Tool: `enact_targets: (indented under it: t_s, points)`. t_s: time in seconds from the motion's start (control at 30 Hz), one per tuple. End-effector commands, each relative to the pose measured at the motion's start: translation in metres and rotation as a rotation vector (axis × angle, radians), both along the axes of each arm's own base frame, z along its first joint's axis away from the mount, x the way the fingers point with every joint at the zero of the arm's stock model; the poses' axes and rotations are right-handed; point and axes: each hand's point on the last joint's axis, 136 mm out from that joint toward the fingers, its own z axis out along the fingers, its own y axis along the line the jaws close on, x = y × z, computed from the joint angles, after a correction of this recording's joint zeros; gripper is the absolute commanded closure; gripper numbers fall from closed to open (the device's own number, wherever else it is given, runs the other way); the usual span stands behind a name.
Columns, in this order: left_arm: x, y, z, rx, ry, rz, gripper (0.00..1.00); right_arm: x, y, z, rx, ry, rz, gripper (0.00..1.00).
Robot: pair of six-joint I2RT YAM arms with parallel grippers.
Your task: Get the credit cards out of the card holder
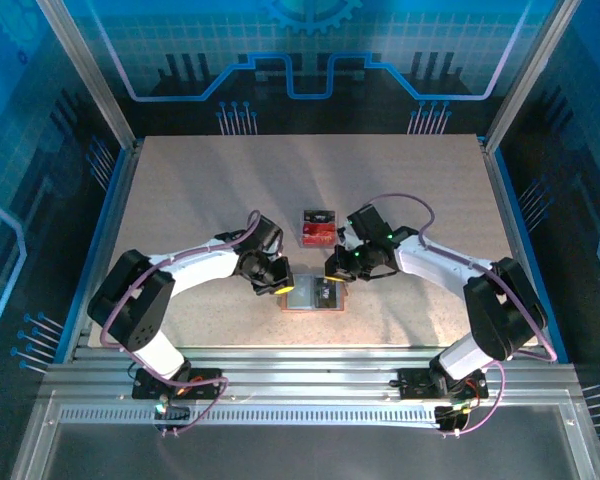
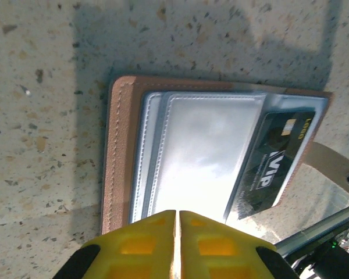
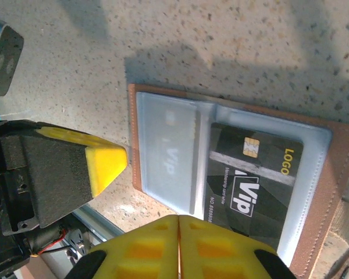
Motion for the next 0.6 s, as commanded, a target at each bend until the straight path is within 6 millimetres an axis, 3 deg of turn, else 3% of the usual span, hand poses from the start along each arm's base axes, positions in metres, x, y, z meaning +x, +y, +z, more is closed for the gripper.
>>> enact_targets:
  t_s: [0.0, 0.1, 0.3, 0.57]
  points:
    - [0.005, 0.006, 0.011, 0.0, -0.04, 0.002, 0.89, 0.0, -0.006, 0.007, -0.033, -0.011, 0.018, 0.9]
    - [0.005, 0.0, 0.011, -0.036, -0.037, -0.006, 0.91, -0.001, -0.008, -0.005, -0.049, 0.015, 0.017, 0.88]
    - [0.003, -0.033, 0.019, -0.093, -0.046, -0.083, 0.94, -0.003, -0.009, -0.025, -0.072, 0.057, 0.02, 0.84]
    - [-0.001, -0.062, 0.009, -0.083, -0.01, -0.13, 0.97, -0.008, -0.017, -0.043, -0.117, 0.09, 0.029, 0.82]
